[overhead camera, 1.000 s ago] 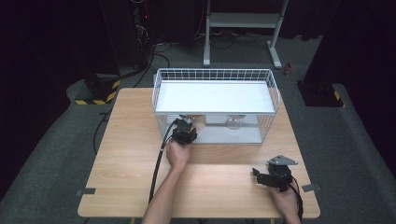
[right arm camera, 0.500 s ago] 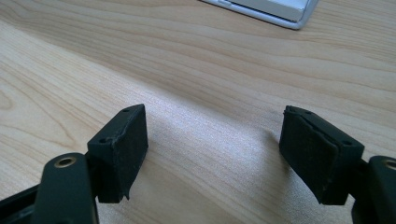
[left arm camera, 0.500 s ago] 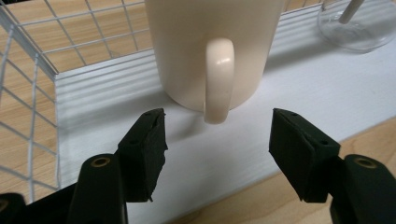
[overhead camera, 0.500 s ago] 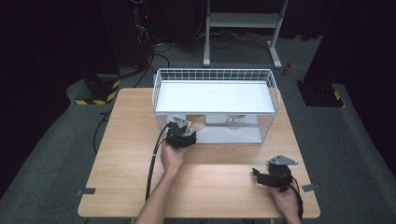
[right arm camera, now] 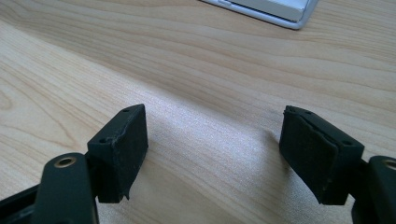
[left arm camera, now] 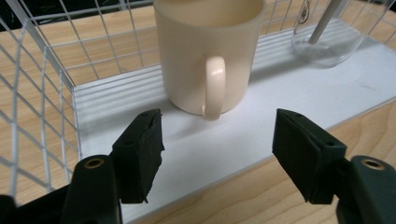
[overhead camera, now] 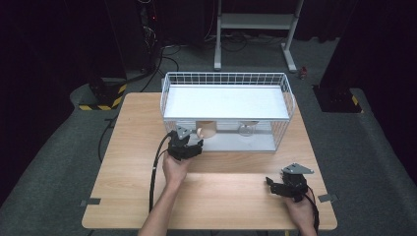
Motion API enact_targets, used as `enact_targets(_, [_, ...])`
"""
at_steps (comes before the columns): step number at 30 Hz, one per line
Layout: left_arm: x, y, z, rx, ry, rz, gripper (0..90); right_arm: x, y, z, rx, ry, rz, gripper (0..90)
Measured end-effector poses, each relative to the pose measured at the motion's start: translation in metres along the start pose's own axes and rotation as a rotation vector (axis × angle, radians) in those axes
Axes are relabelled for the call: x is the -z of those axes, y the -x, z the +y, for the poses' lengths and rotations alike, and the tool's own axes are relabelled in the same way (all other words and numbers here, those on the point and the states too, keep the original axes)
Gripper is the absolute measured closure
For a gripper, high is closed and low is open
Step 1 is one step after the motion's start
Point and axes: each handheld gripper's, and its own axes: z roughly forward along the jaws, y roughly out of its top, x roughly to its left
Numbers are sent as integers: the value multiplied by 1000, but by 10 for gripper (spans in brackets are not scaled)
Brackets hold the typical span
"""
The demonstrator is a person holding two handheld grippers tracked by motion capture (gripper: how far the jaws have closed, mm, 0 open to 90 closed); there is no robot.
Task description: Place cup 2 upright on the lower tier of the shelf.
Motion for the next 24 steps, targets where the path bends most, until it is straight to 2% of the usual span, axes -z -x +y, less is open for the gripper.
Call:
enact_targets(7, [12,-4,-1,-7,5,-20,303,0,0,0,0,0,0,237])
enact_targets(9, [16,-6,-3,18,14,-27,297,0,0,0,1,0,-1,237])
enact_targets(19, [30,-16,-12,25,14,-27,266,0,0,0,1,1,-1,237])
enact_targets(24, [37,-19,-14,47,25,-29,258,0,0,0,1,1,-1,237])
